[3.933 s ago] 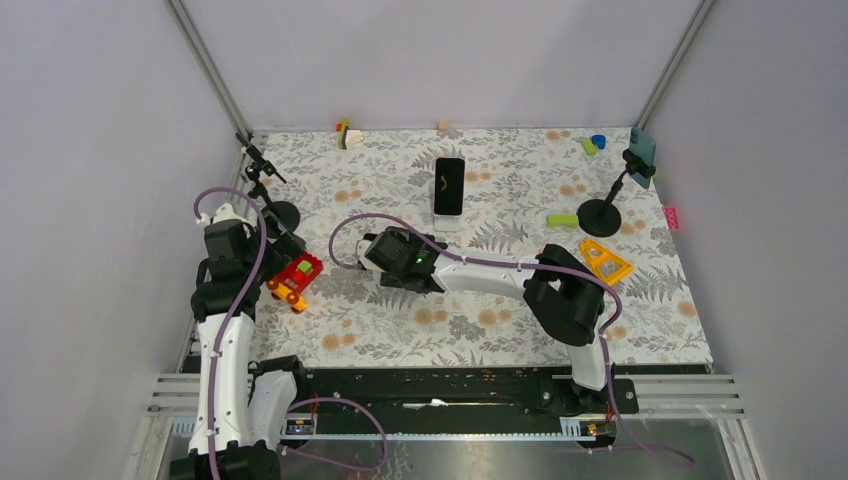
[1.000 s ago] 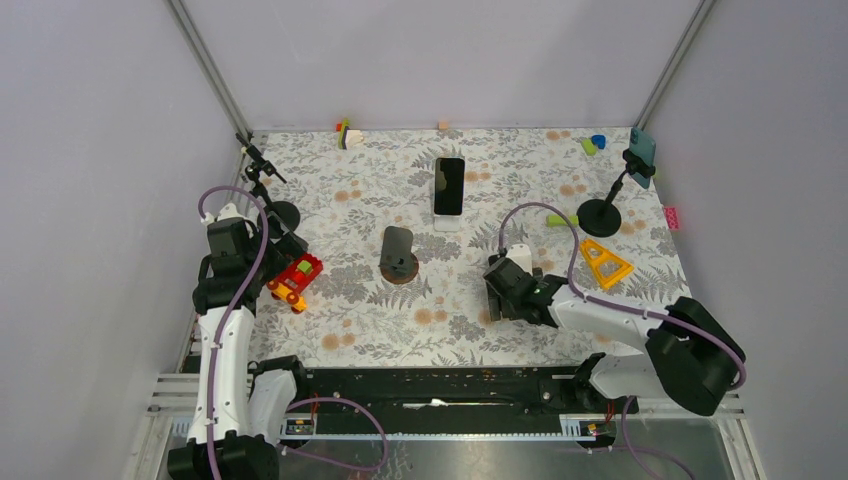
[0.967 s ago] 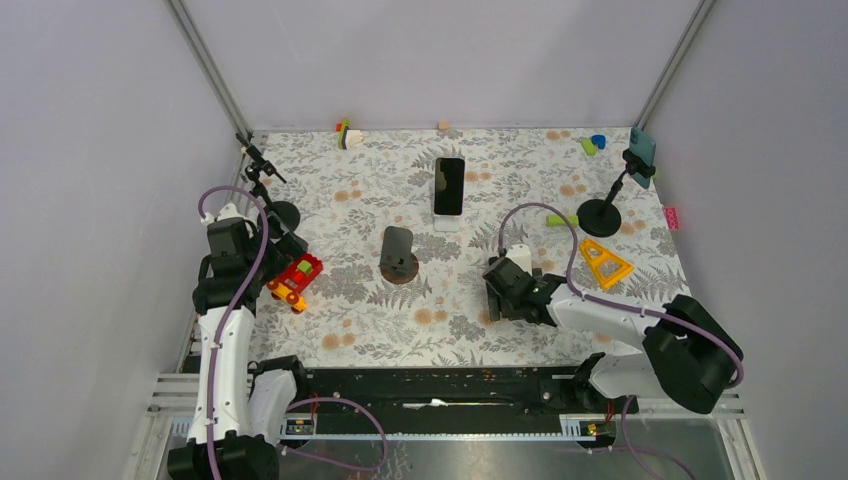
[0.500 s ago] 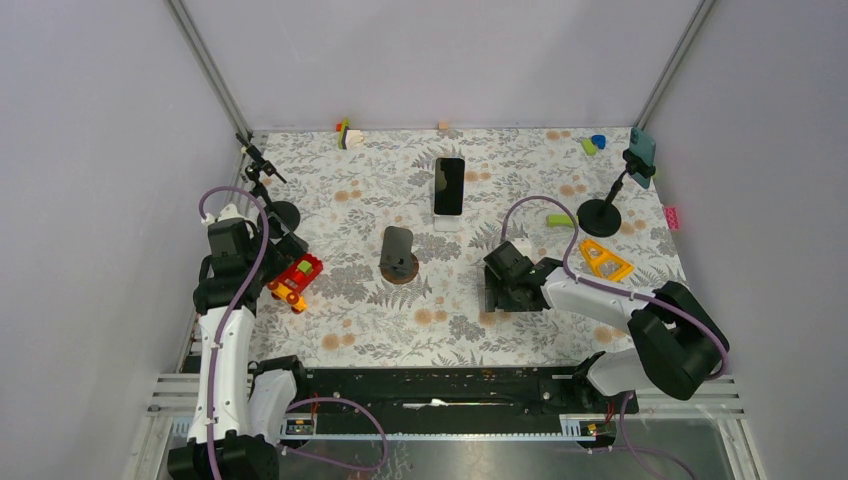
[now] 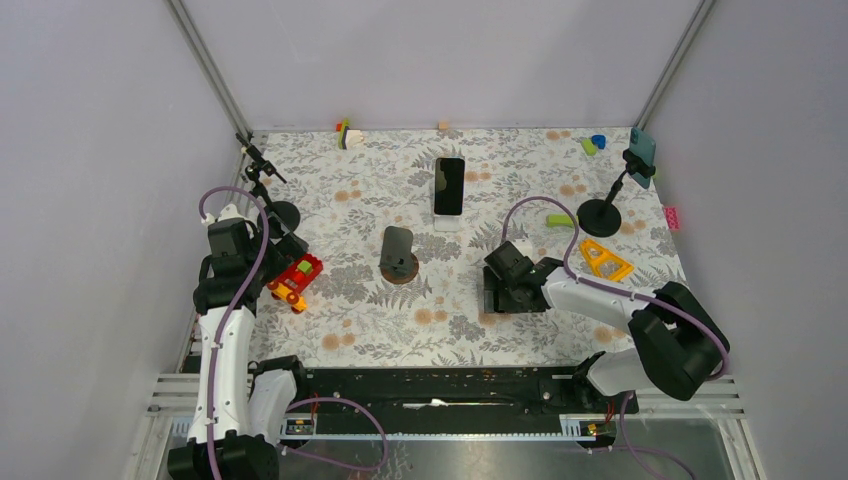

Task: Remove the phone from the phone stand
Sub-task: Place the phone at the center of the board.

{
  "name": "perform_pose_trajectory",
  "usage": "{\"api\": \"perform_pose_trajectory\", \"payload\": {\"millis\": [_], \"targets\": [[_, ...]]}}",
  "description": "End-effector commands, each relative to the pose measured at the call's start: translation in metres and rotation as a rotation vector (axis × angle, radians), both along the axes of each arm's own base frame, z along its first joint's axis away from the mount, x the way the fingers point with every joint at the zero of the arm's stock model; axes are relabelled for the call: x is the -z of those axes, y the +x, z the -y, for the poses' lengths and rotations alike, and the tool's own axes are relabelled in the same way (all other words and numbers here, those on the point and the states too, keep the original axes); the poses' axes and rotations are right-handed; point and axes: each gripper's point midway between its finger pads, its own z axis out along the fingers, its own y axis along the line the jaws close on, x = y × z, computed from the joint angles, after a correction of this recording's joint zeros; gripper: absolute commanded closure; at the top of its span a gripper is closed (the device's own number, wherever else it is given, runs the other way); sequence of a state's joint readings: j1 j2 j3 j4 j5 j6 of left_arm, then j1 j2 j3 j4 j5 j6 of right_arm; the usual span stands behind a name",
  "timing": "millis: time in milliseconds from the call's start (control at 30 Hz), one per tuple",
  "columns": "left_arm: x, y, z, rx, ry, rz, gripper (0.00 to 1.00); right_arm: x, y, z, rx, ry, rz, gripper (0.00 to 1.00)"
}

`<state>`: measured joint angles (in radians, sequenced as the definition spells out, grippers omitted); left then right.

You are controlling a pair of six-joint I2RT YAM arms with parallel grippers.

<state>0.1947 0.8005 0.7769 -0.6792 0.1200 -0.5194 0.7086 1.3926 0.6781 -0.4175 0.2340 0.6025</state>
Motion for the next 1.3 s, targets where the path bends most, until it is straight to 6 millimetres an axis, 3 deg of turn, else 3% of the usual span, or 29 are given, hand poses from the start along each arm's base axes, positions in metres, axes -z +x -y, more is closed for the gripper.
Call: {"api": "perform_pose_trajectory", "payload": {"millis": [0, 300, 500, 633, 733, 933, 1167, 1267], "targets": [[-0.009, 0.008, -0.003, 0.005, 0.024, 0.049, 0.06, -0.011, 0.004, 0.004, 0.017, -0.002, 0.026, 0.09], [-0.009, 0.008, -0.002, 0.007, 0.022, 0.048, 0.06, -0.025, 0.014, 0.009, 0.031, -0.014, 0.096, 0.0], [-0.008, 0.008, -0.002, 0.009, 0.02, 0.044, 0.06, -0.047, 0.026, 0.021, 0.071, -0.075, 0.163, 0.0], [-0.012, 0.012, 0.005, 0.055, 0.007, 0.065, 0.06, -0.063, 0.032, 0.017, 0.091, -0.037, 0.214, 0.0], [-0.024, 0.019, 0.023, 0.141, 0.008, 0.121, 0.05, -0.076, 0.036, 0.016, 0.12, -0.002, 0.254, 0.0], [-0.047, 0.02, 0.065, 0.26, 0.175, 0.183, 0.04, -0.108, 0.042, 0.003, 0.087, 0.098, 0.324, 0.01], [-0.051, 0.018, 0.15, 0.502, 0.177, 0.176, 0.04, -0.125, 0.041, 0.004, 0.049, 0.127, 0.377, 0.02], [-0.061, 0.01, 0.196, 0.602, 0.149, 0.184, 0.05, -0.126, 0.04, 0.007, 0.05, 0.139, 0.412, 0.02]]}}
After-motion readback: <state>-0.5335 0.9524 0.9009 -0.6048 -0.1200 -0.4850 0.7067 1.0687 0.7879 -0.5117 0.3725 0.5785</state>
